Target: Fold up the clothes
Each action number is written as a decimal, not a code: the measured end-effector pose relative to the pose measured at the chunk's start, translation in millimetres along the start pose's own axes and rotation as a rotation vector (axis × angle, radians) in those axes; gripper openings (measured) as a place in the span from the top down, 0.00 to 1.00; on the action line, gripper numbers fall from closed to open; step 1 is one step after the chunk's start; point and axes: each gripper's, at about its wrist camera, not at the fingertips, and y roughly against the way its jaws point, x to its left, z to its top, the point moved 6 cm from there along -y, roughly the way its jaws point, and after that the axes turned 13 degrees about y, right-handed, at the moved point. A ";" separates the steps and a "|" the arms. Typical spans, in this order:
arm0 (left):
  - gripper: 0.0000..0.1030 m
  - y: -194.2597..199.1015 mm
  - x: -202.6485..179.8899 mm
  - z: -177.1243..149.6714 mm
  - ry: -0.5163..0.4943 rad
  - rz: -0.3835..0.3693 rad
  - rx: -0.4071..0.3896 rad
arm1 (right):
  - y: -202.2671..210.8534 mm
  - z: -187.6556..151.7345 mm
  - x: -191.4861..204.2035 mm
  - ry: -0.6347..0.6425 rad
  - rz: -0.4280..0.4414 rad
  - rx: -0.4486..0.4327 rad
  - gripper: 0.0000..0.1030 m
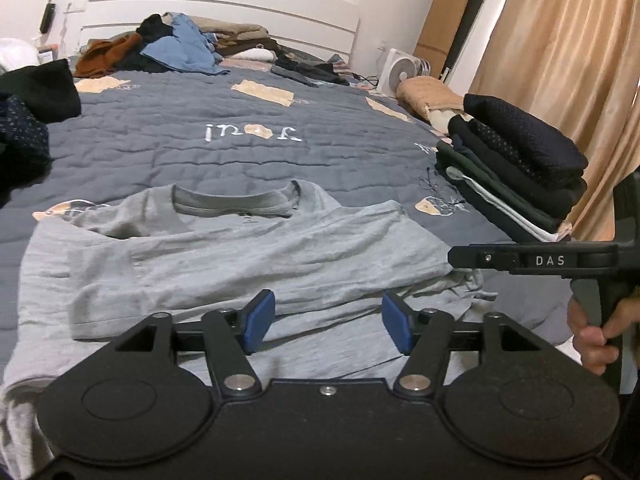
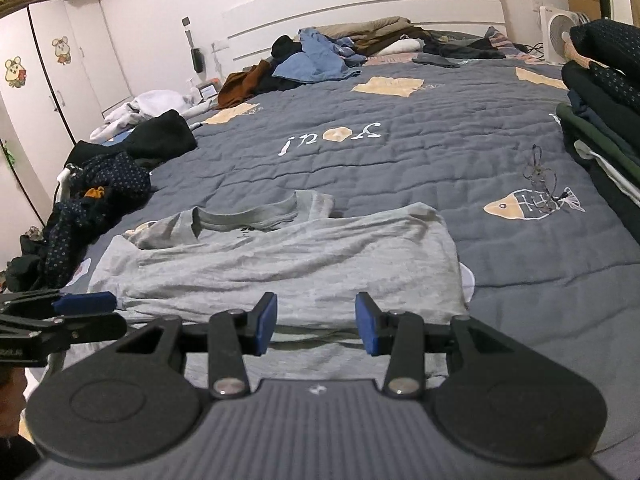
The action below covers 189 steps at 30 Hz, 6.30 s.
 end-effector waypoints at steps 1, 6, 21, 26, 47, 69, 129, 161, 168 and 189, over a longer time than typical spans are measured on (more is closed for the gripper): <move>0.43 1.7 1.9 0.2 0.000 0.002 -0.001 | -1.4 1.2 2.9 0.006 -0.001 0.003 0.59; 0.43 14.1 16.7 1.1 0.007 0.024 -0.011 | -5.2 4.7 17.0 0.030 0.006 0.010 0.59; 0.41 42.4 54.9 1.0 0.010 0.115 -0.029 | -1.4 -6.5 38.7 0.039 -0.027 0.040 0.55; 0.41 57.5 73.9 2.4 -0.004 0.165 -0.030 | 6.1 -16.5 32.5 0.052 -0.076 0.044 0.54; 0.41 74.9 144.1 -18.3 -0.123 0.375 0.117 | 15.4 -51.8 7.3 0.096 -0.146 0.150 0.53; 0.93 119.7 125.6 -32.6 -0.089 0.144 0.180 | 12.7 -54.8 3.8 0.075 -0.125 0.164 0.52; 0.50 87.1 72.2 -17.8 -0.172 -0.049 0.134 | 13.8 -52.6 12.7 0.051 -0.074 0.146 0.51; 0.72 28.7 92.7 -46.8 -0.201 0.168 0.330 | 27.2 -69.2 -49.5 0.046 -0.255 0.206 0.51; 0.72 25.1 91.0 -48.8 -0.218 0.181 0.341 | 6.7 -78.7 -45.2 0.191 -0.307 0.243 0.51; 0.72 17.7 92.0 -50.8 -0.229 0.189 0.350 | -17.7 -65.5 -21.4 0.289 -0.239 0.103 0.95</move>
